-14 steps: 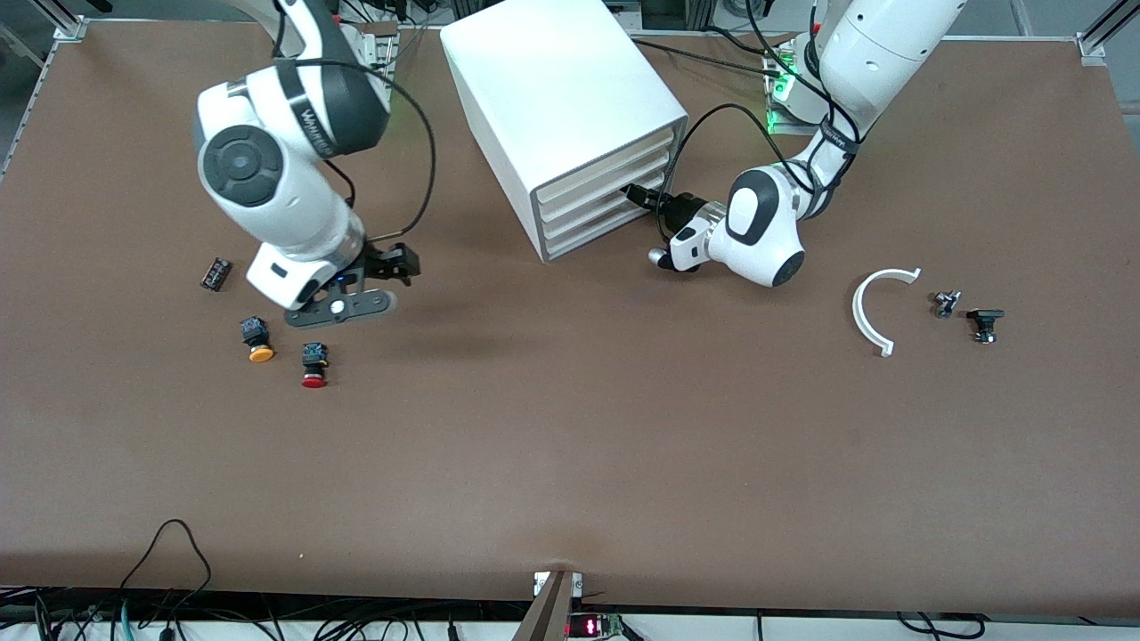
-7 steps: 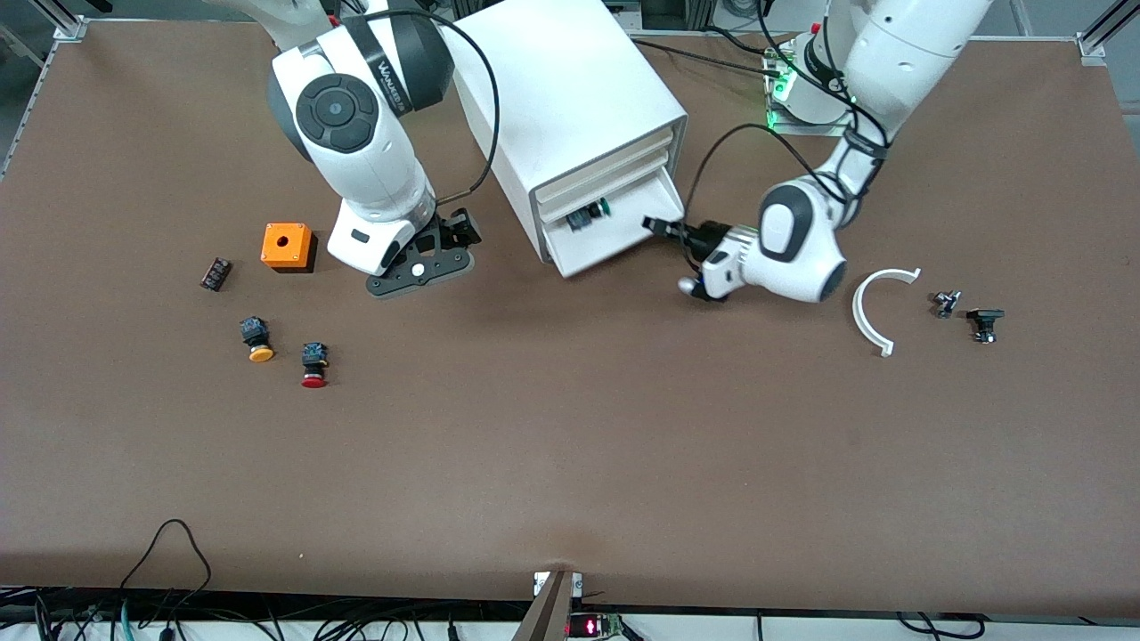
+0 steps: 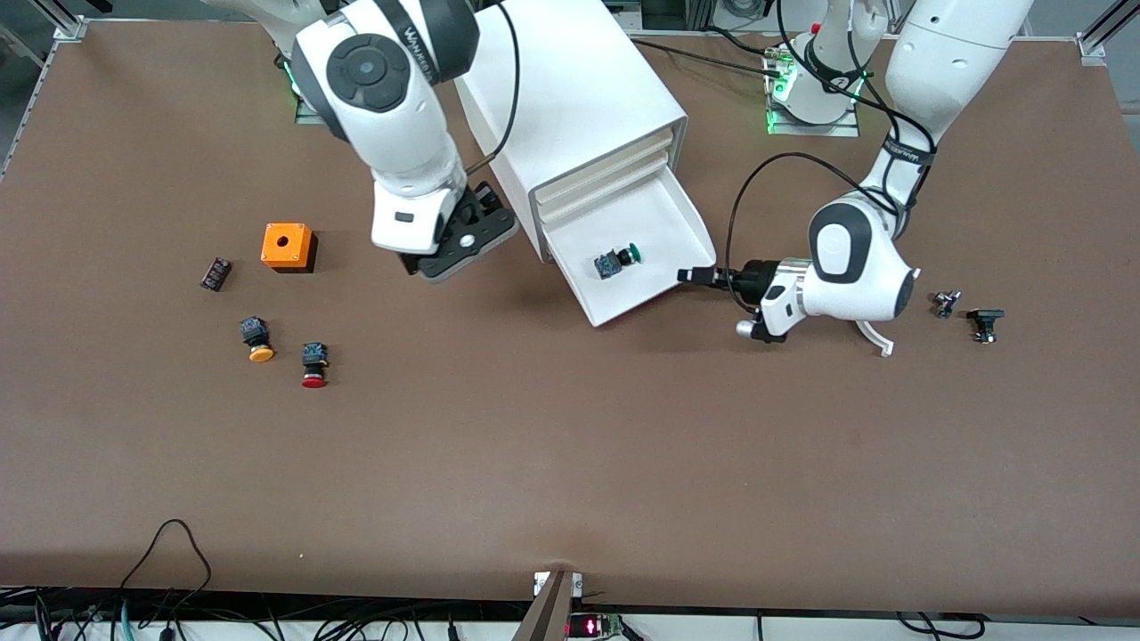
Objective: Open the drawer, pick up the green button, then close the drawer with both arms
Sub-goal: 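Pull the drawer open with the left gripper while the right gripper reaches in, then grasp the green button with the right gripper while the left gripper withdraws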
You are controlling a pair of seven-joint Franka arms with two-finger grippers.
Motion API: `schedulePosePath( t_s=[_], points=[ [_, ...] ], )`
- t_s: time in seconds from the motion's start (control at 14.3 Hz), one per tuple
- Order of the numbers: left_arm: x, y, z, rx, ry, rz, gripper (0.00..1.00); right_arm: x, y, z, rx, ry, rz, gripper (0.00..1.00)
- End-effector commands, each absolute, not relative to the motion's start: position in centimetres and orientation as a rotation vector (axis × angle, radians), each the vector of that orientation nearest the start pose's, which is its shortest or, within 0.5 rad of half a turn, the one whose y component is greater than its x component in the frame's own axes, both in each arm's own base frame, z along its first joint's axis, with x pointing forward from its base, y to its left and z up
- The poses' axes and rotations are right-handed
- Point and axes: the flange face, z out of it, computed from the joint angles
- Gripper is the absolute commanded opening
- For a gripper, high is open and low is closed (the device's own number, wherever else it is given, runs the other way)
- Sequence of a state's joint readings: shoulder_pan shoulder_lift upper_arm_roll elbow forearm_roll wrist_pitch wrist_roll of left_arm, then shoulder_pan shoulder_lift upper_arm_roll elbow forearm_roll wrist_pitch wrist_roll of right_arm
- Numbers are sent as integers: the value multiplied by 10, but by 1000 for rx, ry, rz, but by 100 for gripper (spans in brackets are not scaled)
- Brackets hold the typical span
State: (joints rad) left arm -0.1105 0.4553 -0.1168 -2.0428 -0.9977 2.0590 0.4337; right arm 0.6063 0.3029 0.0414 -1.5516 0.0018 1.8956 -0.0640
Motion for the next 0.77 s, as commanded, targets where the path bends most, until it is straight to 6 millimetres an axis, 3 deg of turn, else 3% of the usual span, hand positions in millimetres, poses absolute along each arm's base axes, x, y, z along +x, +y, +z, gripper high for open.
schedulePosePath(
  t_s=[0.0, 0.21, 0.35, 0.56, 0.7],
  points=[
    [558, -118, 292, 2410, -36, -241, 100, 520, 443, 469, -2756, -1362, -59, 100],
    [560, -58, 380, 2703, -174, -135, 100, 534, 492, 446, -2517, -1675, -101, 100],
    [558, -29, 436, 2859, -265, -113, 100, 529, 523, 430, -2434, -1772, -109, 100],
    [558, -13, 520, 3064, -236, -147, 100, 511, 554, 400, -2312, -1953, -114, 100],
    [548, -8, 553, 3148, -200, -154, 100, 501, 569, 370, -2256, -2053, -98, 100]
  ],
)
